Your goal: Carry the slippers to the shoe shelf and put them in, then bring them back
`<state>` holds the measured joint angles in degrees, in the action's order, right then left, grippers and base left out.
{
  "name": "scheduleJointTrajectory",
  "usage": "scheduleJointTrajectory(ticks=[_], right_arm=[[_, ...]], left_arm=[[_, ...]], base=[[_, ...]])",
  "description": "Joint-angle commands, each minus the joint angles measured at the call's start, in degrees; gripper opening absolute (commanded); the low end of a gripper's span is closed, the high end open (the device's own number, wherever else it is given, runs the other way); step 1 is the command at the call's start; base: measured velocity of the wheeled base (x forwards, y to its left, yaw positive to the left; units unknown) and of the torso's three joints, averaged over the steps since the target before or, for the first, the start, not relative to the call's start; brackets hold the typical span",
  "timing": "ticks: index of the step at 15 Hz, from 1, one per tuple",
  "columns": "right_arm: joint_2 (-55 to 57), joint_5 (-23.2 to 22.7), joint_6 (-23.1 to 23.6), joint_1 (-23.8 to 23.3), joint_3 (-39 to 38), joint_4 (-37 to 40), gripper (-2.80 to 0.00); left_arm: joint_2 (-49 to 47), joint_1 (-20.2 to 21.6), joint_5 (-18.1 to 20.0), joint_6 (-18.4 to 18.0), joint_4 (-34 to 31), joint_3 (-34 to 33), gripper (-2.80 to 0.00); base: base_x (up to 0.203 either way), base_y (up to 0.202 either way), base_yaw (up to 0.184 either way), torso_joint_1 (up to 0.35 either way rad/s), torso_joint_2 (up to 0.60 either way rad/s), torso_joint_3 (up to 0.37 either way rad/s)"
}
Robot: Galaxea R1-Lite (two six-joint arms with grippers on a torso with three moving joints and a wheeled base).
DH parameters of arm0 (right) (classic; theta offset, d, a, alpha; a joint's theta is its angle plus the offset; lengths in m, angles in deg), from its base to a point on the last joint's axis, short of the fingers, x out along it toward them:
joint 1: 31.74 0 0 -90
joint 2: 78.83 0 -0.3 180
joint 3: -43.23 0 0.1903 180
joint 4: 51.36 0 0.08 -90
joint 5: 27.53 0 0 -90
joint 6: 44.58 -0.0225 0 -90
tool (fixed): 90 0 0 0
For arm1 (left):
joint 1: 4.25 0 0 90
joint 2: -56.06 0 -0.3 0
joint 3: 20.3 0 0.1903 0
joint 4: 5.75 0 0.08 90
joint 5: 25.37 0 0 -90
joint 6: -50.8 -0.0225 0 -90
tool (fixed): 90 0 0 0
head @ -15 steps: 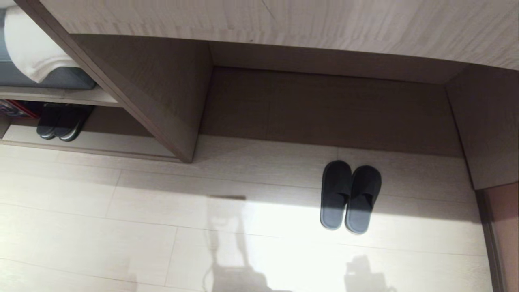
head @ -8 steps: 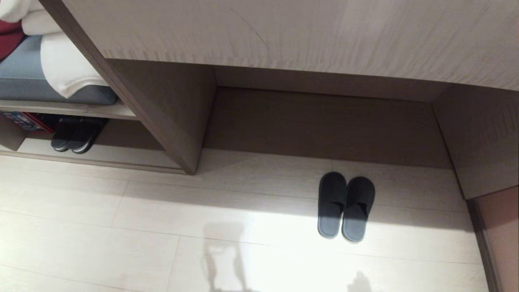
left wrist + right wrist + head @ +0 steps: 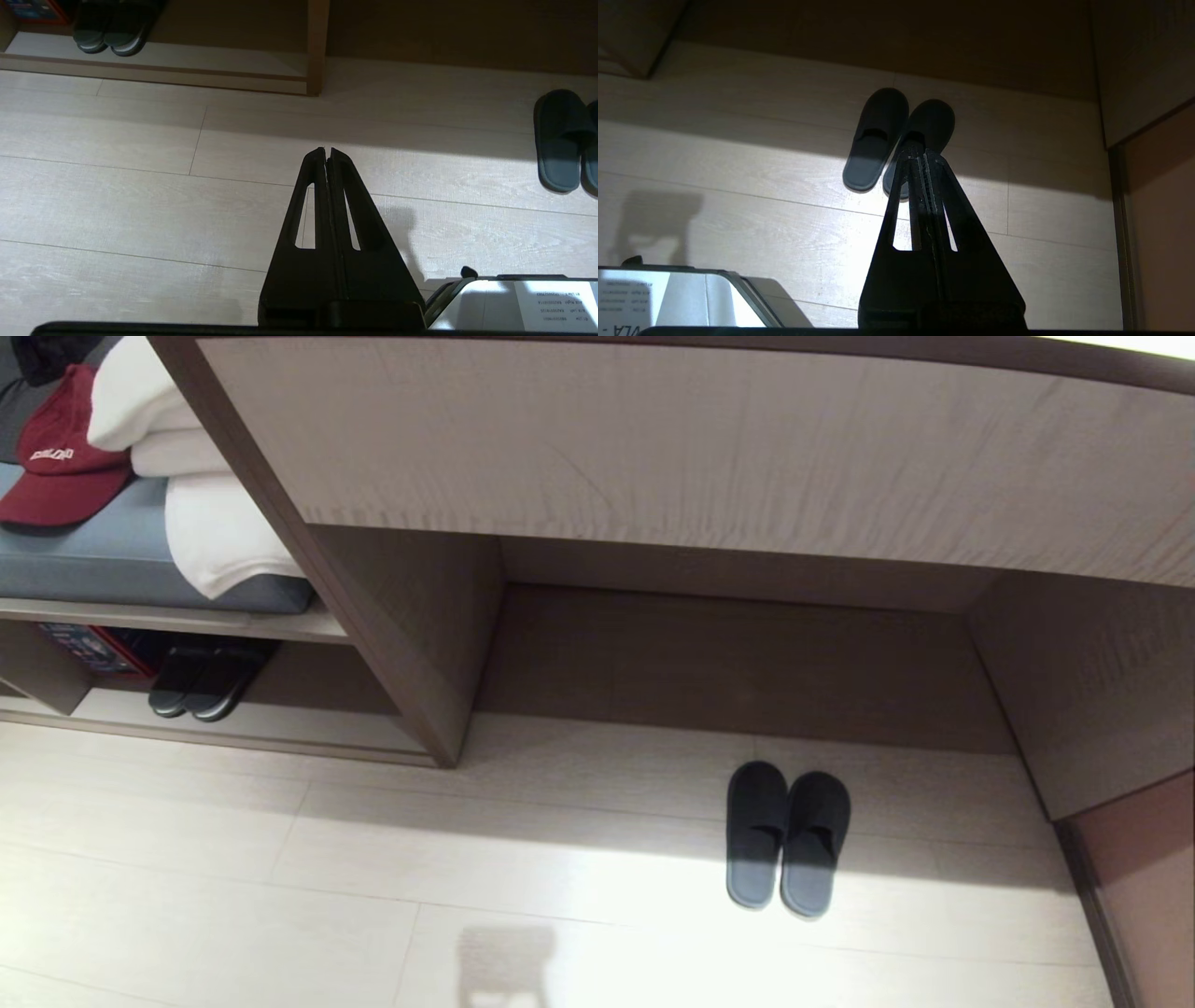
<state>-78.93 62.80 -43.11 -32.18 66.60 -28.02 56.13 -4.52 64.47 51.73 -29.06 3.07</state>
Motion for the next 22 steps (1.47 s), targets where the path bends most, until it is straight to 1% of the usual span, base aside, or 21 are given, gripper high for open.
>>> scheduleJointTrajectory(ticks=[1, 18, 22], right_arm=[[0.01, 0.02, 0.02, 0.0, 0.0, -0.06, -2.8], [0.01, 0.11, -0.15, 0.0, 0.0, -0.06, -2.8], [0.01, 0.11, 0.63, 0.0, 0.0, 0.02, -2.8]], left_arm=[[-0.07, 0.0, -0.02, 0.03, 0.04, -0.09, -2.8], [-0.07, 0.0, -0.02, 0.04, 0.04, -0.09, -2.8], [-0.07, 0.0, -0.02, 0.08, 0.04, -0.09, -2.8]], base=[[0.0, 0.0, 0.0, 0.005, 0.0, 0.2], [0.0, 0.0, 0.0, 0.002, 0.0, 0.202], [0.0, 0.0, 0.0, 0.002, 0.0, 0.204]])
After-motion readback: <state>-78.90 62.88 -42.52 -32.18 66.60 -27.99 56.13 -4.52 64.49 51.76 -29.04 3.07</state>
